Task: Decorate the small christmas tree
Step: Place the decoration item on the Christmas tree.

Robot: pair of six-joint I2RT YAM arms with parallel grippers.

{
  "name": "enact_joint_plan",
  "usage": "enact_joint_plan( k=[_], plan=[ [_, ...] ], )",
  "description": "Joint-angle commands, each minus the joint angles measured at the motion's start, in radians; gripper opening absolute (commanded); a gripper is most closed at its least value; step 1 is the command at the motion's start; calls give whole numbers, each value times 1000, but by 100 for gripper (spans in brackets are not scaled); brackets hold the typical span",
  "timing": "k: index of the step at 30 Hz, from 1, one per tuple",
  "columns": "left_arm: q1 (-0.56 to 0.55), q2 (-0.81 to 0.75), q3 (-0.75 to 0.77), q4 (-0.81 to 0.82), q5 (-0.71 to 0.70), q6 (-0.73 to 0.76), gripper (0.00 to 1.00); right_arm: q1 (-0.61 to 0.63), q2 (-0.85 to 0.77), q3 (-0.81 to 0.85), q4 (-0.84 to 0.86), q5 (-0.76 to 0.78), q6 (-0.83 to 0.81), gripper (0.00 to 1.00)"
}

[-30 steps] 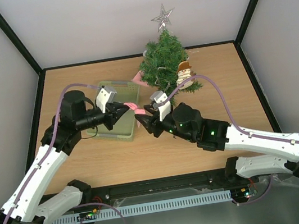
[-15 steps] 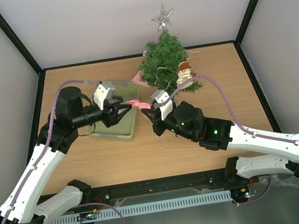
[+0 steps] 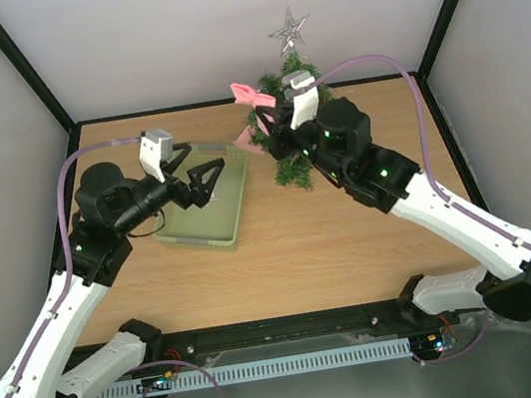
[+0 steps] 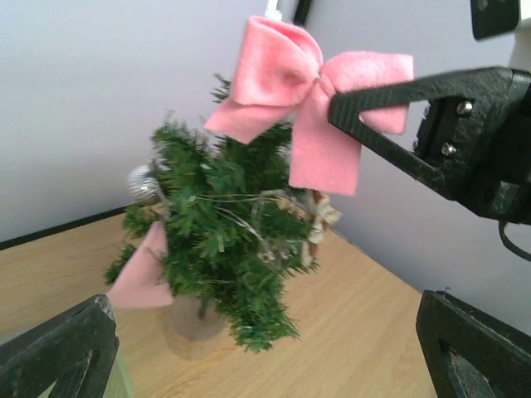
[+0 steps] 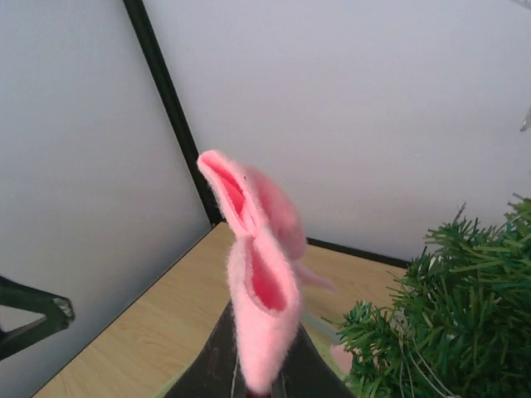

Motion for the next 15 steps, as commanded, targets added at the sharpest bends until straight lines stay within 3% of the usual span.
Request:
enact_joint_plan(
  k=[1,7,15],
  plan=[
    [10,-3,-46,51,-200,-90,99,-69,64,22,-22,-83,80,2],
    [33,4,-132,43,-231,24,100,-132,110,-12,41,-72,111,2],
    [62,36,-188,36,-215,-23,99,-194,111,-78,93,-96,165,2]
  ],
)
